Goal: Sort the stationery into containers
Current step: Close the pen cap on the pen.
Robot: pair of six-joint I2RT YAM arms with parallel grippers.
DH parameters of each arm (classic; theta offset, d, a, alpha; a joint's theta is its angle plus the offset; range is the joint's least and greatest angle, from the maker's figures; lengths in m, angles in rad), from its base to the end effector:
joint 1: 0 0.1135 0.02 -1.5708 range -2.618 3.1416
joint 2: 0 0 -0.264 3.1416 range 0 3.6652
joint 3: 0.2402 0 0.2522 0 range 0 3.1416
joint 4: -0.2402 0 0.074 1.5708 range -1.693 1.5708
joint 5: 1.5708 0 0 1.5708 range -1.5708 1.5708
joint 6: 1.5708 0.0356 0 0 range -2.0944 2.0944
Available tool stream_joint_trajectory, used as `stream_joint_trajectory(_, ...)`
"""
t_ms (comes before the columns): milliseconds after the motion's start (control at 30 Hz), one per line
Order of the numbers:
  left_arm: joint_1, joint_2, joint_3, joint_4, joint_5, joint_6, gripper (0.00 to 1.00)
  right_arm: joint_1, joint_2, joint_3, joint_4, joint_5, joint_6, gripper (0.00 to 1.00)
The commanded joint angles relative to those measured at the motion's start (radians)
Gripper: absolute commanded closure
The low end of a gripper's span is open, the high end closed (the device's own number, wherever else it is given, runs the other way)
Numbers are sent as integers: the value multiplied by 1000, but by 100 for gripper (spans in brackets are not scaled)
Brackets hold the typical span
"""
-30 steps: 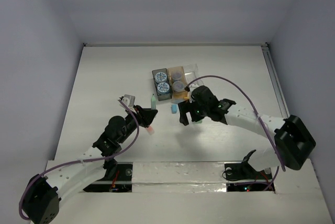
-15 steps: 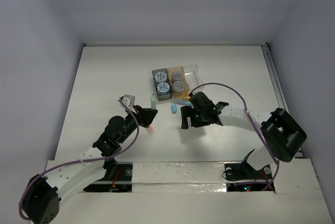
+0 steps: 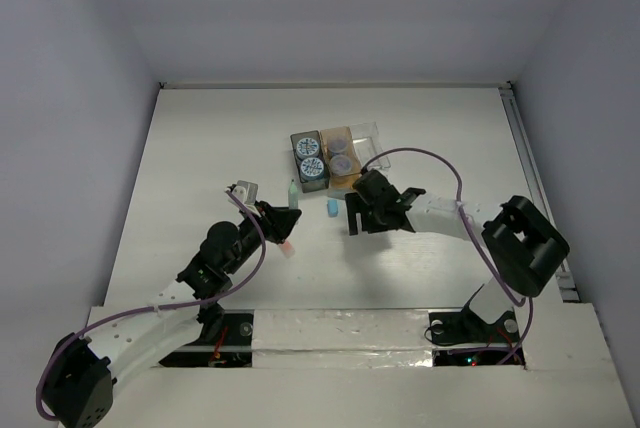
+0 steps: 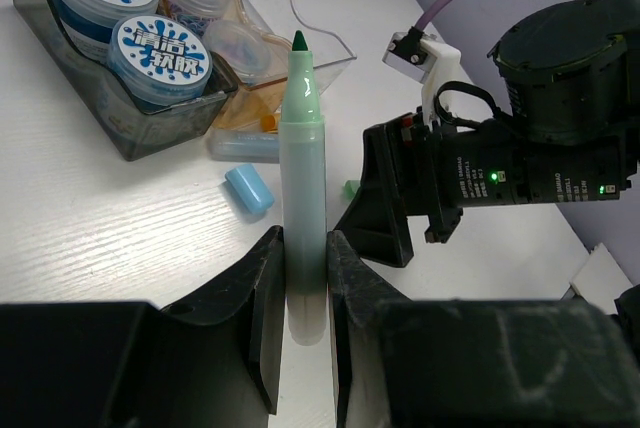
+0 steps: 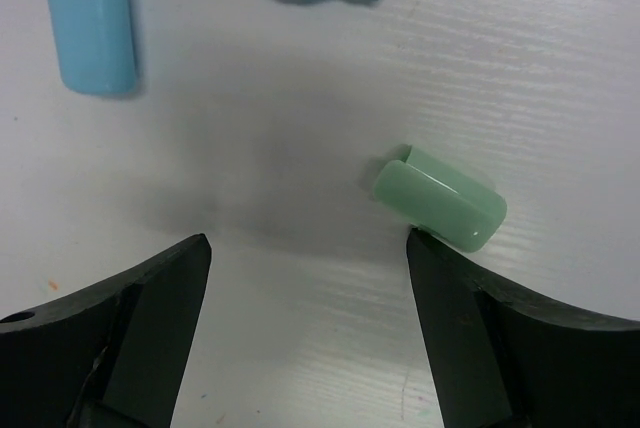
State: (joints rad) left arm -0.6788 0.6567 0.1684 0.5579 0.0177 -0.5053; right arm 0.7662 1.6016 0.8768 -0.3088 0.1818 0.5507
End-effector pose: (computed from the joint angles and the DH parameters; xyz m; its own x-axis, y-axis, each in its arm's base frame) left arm 0.1278 -0.1039 0.2204 -0.2632 -0.4095 -0.8735 0.5875 0.6501 -0.4818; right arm 0.2257 0.2083 0.1662 -0.8495 -0.1032 -0.5174 -0.2004 0.9703 0.1354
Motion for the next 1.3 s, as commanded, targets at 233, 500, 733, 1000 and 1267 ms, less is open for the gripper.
stream_joint_trajectory(233,-4,4,-9,80,11,2,100,-7,3,-65,-53,71,34,0)
stream_joint_trajectory(500,-4,12,-12,83,10,1,100,-36,76,-45,33,59,14,0)
stream_joint_trajectory(733,-4,18,-10,85,10,1,100,-65,159,-6,70,91,-14,2)
stream_joint_trajectory(1000,-4,21,-9,83,5,4,100,-65,159,22,28,142,-23,28)
stream_joint_trajectory(1267,-4,29,-6,85,7,4,100,-65,126,10,-29,143,5,10)
